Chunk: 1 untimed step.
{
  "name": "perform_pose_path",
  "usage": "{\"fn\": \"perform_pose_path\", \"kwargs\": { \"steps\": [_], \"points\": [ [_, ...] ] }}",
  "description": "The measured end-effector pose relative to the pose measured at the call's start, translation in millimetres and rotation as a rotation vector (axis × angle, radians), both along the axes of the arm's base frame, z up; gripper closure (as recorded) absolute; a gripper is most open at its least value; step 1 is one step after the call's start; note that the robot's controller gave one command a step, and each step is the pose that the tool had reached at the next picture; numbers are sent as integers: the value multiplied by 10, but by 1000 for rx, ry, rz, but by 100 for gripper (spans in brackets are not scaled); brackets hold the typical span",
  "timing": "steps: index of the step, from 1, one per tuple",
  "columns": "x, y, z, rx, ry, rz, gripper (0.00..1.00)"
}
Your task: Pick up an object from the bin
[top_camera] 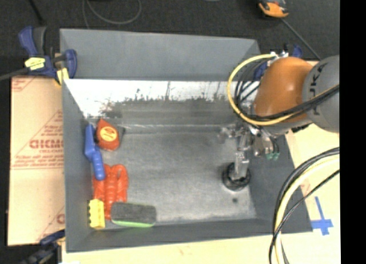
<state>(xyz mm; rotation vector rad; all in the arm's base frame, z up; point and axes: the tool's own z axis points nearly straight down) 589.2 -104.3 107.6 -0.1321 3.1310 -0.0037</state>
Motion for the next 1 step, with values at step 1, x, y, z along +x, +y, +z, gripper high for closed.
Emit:
{"fn": "perform_pose_path", "kwargs": {
  "steps": [1],
  "points": [
    [-161,65,360,2,16,135,0]
  ]
}}
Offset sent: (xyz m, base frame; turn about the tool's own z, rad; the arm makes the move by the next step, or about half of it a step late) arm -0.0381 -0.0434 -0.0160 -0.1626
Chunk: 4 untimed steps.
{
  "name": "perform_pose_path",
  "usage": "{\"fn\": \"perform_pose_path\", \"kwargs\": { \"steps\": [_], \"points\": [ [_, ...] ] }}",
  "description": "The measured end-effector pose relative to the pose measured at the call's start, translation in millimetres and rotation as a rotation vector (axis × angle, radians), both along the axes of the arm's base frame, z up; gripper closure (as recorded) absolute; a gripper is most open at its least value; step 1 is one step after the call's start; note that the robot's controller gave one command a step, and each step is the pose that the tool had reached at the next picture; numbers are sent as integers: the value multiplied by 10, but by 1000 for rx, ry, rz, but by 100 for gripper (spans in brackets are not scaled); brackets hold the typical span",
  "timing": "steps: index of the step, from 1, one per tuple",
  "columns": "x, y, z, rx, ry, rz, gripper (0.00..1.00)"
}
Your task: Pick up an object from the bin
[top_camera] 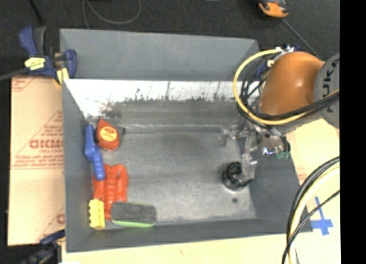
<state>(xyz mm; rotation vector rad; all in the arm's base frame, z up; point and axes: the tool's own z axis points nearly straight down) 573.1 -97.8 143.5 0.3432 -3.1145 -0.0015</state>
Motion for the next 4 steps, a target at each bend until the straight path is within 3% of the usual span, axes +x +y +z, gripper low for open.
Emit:
{"fn": "perform_pose_path", "kwargs": {
  "steps": [1,2,3,4],
  "points": [
    [-12,-146,238,-3,-27,58,0],
    [-21,-273,-481,-1,-17,14,0],
    [-377,-234,-563,-1,-15,151,100],
    [-377,-233,-563,-1,-15,151,100]
  ]
}}
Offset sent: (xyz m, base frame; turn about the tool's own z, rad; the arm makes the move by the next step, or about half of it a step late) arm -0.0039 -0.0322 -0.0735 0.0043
